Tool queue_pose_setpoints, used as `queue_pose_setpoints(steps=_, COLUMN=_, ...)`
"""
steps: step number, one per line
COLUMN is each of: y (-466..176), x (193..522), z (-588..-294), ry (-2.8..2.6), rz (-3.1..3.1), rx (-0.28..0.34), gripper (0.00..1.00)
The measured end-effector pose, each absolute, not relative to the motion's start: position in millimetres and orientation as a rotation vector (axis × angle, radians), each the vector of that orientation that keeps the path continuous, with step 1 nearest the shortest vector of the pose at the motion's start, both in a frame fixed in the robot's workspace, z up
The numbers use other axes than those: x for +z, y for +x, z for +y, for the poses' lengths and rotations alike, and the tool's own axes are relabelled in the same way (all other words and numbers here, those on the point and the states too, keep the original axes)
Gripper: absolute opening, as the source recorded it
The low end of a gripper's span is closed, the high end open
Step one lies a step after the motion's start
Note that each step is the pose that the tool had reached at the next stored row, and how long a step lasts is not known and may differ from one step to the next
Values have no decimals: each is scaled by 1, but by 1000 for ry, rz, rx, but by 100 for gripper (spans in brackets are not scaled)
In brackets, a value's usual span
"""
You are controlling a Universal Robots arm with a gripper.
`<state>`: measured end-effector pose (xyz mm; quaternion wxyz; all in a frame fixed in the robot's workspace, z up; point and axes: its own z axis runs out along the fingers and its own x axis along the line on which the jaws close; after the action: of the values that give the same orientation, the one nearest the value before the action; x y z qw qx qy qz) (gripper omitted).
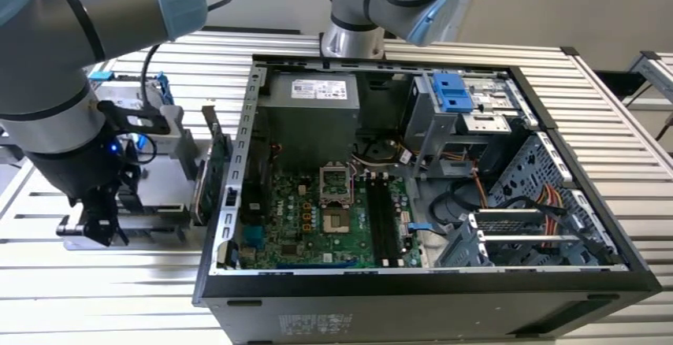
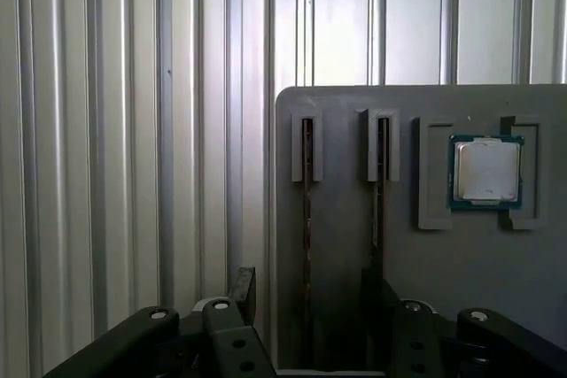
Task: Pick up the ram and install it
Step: 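Pick up the ram and move it above insertion slot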
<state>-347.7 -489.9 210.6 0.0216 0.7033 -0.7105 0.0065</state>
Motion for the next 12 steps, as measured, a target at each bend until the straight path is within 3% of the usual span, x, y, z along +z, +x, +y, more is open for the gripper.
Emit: queue_pose_setpoints(steps=12, y=-348, x=202, z=-491, ry=2180, rz=-2202, rx=20, gripper=100)
